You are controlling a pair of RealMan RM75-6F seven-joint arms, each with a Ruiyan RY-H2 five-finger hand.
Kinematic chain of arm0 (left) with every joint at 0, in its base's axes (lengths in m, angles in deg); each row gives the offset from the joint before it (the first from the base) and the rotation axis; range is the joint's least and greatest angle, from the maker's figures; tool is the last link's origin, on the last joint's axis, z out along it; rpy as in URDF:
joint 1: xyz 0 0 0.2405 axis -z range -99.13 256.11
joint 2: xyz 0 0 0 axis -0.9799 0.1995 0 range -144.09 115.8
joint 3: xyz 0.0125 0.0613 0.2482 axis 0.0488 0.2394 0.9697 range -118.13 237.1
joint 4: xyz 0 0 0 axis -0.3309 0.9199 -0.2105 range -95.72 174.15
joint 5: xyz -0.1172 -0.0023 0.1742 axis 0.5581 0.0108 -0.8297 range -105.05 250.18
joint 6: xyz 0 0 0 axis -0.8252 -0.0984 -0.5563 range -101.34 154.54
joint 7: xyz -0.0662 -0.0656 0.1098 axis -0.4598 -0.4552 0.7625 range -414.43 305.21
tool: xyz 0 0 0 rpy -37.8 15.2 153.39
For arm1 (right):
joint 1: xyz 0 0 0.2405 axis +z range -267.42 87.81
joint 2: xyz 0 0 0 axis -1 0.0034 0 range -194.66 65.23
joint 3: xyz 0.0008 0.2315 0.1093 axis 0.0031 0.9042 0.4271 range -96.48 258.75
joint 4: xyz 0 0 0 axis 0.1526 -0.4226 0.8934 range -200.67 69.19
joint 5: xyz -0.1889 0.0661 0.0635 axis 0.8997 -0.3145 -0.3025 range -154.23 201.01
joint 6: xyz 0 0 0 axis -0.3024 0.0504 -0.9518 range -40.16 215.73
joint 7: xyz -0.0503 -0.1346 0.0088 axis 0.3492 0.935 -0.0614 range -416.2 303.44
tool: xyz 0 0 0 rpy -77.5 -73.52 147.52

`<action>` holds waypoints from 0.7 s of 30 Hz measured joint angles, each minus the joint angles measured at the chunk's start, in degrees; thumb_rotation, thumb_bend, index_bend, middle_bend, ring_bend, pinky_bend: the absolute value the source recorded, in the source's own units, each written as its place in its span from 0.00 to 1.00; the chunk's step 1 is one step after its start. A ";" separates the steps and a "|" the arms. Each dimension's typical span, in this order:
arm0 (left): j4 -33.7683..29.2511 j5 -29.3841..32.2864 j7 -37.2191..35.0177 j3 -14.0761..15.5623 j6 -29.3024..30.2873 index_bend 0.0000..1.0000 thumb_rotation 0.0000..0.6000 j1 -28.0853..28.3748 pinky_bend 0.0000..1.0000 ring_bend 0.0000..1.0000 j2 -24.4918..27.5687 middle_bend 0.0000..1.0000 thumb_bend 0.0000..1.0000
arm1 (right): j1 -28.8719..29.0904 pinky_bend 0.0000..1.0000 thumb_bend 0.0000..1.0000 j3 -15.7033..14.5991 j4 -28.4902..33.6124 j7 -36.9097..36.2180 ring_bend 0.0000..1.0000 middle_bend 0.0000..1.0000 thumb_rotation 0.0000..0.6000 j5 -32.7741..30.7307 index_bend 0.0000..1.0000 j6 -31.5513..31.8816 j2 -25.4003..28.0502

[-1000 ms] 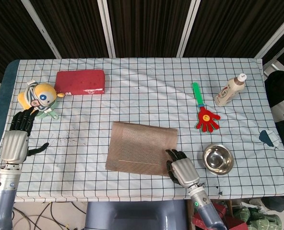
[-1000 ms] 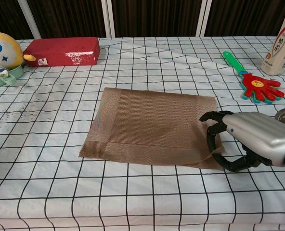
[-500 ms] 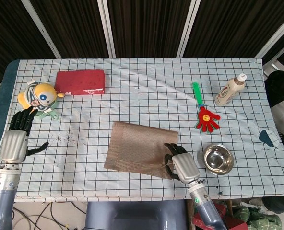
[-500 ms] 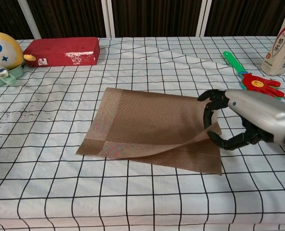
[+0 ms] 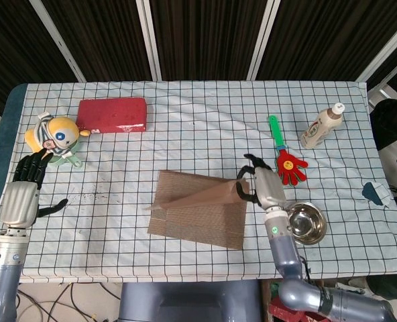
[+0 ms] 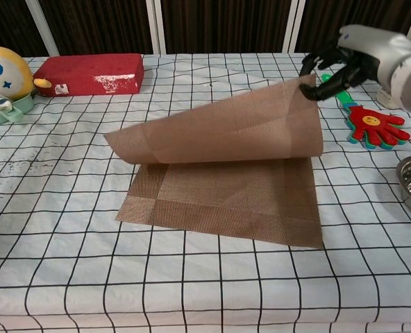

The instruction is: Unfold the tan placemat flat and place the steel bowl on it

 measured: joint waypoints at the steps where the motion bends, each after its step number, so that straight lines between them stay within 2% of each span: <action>1: -0.04 0.15 -0.06 -0.07 -0.14 0.00 1.00 0.04 0.05 0.00 0.05 0.00 0.01 | 2.18 0.17 0.47 1.78 -1.37 1.24 0.11 0.13 1.00 -2.42 0.62 -0.13 -0.21; 7: -0.64 1.00 -0.36 -0.10 -1.26 0.00 1.00 0.20 0.05 0.00 0.32 0.00 0.01 | 11.71 0.17 0.47 6.48 -11.28 6.03 0.11 0.13 1.00 -10.31 0.62 -0.69 -1.87; 15: -1.39 1.92 -0.95 -0.18 -2.37 0.00 1.00 0.40 0.05 0.00 0.83 0.00 0.01 | 19.79 0.17 0.46 10.23 -26.75 8.25 0.11 0.13 1.00 -15.12 0.62 -2.67 -4.67; 18: -1.60 2.22 -0.99 -0.27 -2.56 0.00 1.00 0.44 0.05 0.00 0.93 0.00 0.01 | 22.90 0.17 0.43 11.05 -33.30 8.43 0.11 0.12 1.00 -16.22 0.62 -3.91 -6.00; 19: -1.69 2.30 -0.96 -0.28 -2.61 0.00 1.00 0.44 0.05 0.00 0.94 0.00 0.01 | 24.16 0.17 0.41 11.33 -35.99 8.43 0.11 0.12 1.00 -16.62 0.60 -4.41 -6.61; 21: -1.76 2.40 -0.80 -0.29 -2.65 0.00 1.00 0.45 0.05 0.00 0.94 0.00 0.01 | 26.03 0.17 0.35 11.67 -39.93 8.40 0.11 0.09 1.00 -17.25 0.47 -5.23 -7.58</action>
